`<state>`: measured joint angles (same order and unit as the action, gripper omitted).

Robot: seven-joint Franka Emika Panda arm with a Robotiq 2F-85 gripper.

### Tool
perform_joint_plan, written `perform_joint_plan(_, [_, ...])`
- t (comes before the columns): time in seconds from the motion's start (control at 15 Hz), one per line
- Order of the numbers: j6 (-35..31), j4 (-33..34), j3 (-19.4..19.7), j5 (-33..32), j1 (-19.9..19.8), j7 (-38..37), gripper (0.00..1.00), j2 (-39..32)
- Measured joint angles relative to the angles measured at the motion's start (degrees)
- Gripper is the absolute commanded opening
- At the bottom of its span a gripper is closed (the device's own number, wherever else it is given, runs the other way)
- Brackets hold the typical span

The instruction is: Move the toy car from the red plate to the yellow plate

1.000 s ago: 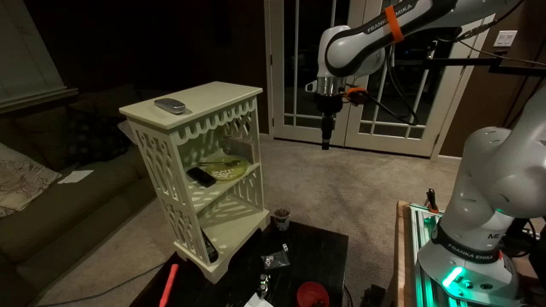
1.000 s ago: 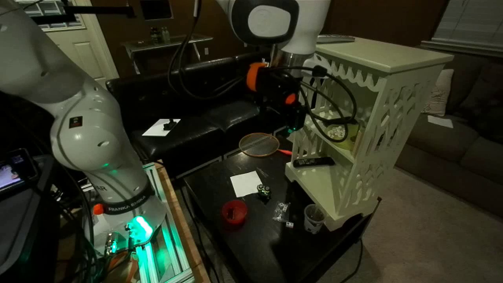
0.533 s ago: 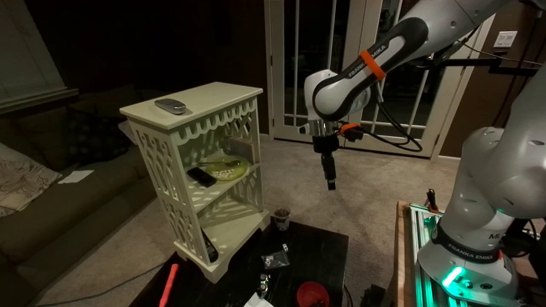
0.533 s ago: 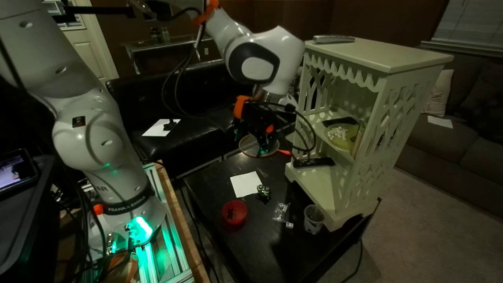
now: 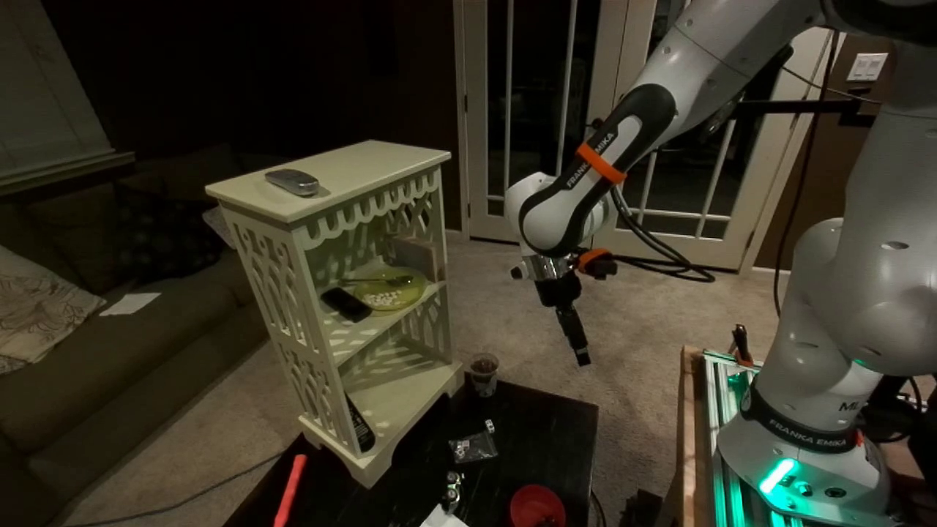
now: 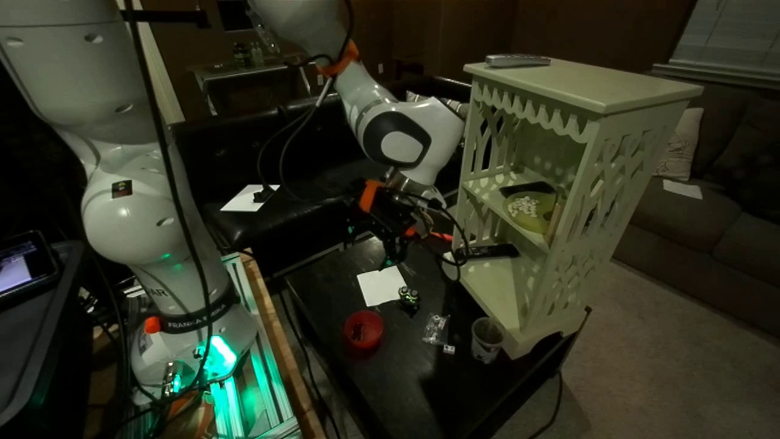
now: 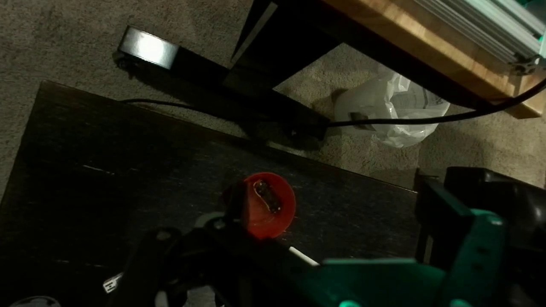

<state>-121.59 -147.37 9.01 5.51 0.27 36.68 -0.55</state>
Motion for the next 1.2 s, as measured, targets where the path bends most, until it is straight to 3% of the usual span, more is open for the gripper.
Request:
perform_joint_plan(0.2, [-6.1, 0.3, -1.8, 3.4, -0.6, 3.8, 1.0, -2.5])
perform_joint_plan(0.33, [-13.2, 0.6, -4.0, 11.1, -1.1, 11.9, 1.0, -7.4])
perform_joint_plan(0.6, [-24.2, 3.2, -13.7, 27.3, -5.6, 28.6, 1.0, -20.2])
perform_joint_plan(0.73, [-25.3, 5.8, -16.4, 28.4, -8.0, 32.3, 1.0, -27.4])
perform_joint_plan(1.0, [-24.2, 13.1, -16.5, 25.9, -11.5, 32.7, 1.0, -41.6])
perform_joint_plan(1.2, [-23.7, 16.4, -16.4, 25.2, -12.6, 32.7, 1.0, -45.8])
